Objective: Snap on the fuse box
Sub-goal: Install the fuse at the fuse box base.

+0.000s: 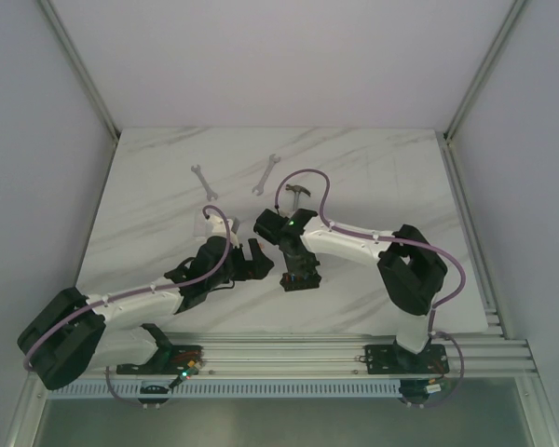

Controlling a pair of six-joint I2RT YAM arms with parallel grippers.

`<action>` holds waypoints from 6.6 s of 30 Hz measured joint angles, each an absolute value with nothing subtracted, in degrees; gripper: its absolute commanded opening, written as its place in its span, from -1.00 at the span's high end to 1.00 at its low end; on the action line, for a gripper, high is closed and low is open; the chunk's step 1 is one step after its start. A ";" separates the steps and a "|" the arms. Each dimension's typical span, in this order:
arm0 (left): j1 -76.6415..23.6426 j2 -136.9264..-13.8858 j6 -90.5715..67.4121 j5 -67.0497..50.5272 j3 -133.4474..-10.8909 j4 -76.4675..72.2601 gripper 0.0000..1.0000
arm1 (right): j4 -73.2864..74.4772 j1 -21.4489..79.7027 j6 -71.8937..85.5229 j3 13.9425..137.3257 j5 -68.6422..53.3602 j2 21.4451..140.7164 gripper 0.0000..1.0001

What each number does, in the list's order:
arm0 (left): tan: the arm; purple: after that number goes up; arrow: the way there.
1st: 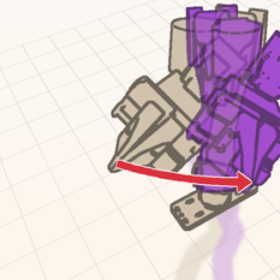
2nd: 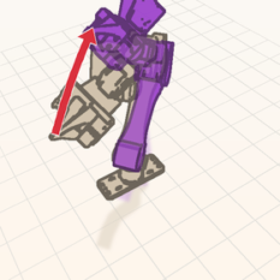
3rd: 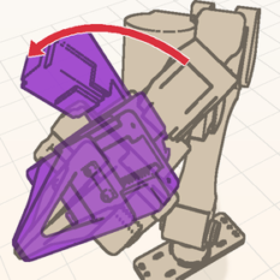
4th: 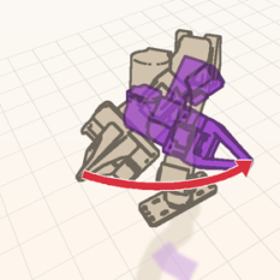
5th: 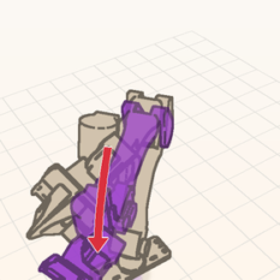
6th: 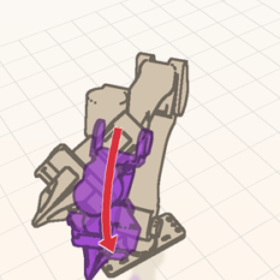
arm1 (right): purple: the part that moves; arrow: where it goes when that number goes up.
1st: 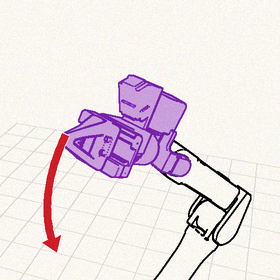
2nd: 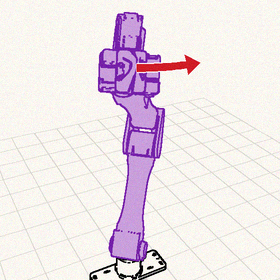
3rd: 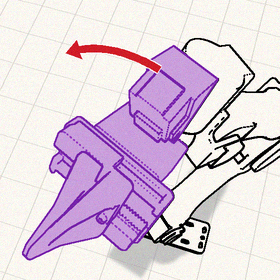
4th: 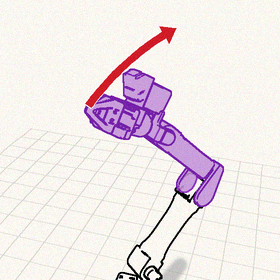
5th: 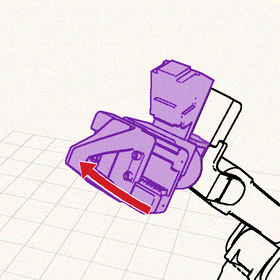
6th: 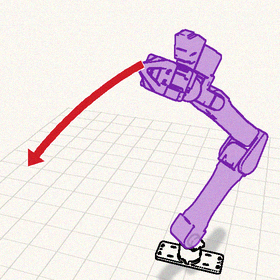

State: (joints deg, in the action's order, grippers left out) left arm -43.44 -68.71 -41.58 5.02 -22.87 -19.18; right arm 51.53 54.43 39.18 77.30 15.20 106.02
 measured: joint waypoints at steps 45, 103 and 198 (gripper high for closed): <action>-42.74 -67.81 -42.35 4.97 -22.85 -16.99 -1.00 | 50.43 54.37 43.11 76.49 14.79 106.87 1.00; -42.44 -68.05 -44.14 3.64 -23.20 -15.20 -1.00 | 44.03 53.12 38.74 70.98 12.05 102.87 1.00; -48.80 -72.20 -51.44 -0.43 -23.18 -22.72 -0.46 | 48.29 50.61 38.15 70.50 13.47 99.15 0.71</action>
State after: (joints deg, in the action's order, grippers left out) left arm -48.80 -72.20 -51.44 -0.43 -23.18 -22.72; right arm 48.29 50.61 38.15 70.50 13.47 99.15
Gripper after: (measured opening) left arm 0.745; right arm 0.163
